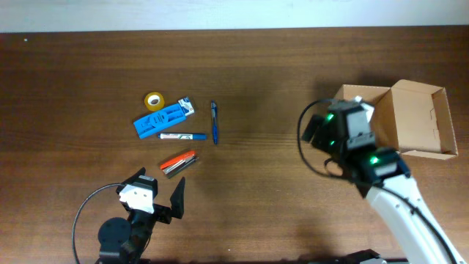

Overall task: Pack container
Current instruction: 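Reach the right gripper to the cardboard box edge and grasp it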

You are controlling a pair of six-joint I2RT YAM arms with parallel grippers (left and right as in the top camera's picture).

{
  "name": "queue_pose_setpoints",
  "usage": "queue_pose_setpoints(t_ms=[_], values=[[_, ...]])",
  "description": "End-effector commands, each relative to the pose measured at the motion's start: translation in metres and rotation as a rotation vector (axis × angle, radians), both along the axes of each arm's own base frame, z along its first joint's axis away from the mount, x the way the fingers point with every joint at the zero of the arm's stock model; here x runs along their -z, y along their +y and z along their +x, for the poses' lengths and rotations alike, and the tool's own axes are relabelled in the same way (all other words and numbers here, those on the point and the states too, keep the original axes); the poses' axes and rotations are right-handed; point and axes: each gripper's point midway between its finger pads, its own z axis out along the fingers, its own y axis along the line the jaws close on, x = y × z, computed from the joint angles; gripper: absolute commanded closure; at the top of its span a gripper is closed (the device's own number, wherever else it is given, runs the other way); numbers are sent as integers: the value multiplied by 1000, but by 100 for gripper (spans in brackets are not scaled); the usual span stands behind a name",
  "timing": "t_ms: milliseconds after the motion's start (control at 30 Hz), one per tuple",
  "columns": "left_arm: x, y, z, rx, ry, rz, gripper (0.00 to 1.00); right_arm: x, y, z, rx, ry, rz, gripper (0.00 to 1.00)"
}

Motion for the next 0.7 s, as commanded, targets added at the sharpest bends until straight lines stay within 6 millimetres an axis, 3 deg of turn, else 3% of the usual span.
queue_pose_setpoints(t_ms=[0,133,300,367,500,667], values=[[1,-1,0,2,1,-7,0,-9,-28,14,2,-4,-46,1],[1,-1,0,2,1,-7,0,14,-56,22,-41,71,-99,1],[1,-1,0,1,1,-6,0,51,-56,32,-97,165,-128,5],[1,-1,0,1,1,-6,0,60,-56,37,-129,179,-145,11],[1,-1,0,2,1,-7,0,59,-55,44,-139,157,-154,39],[1,-1,0,2,1,-7,0,61,-55,51,-141,141,-157,48]])
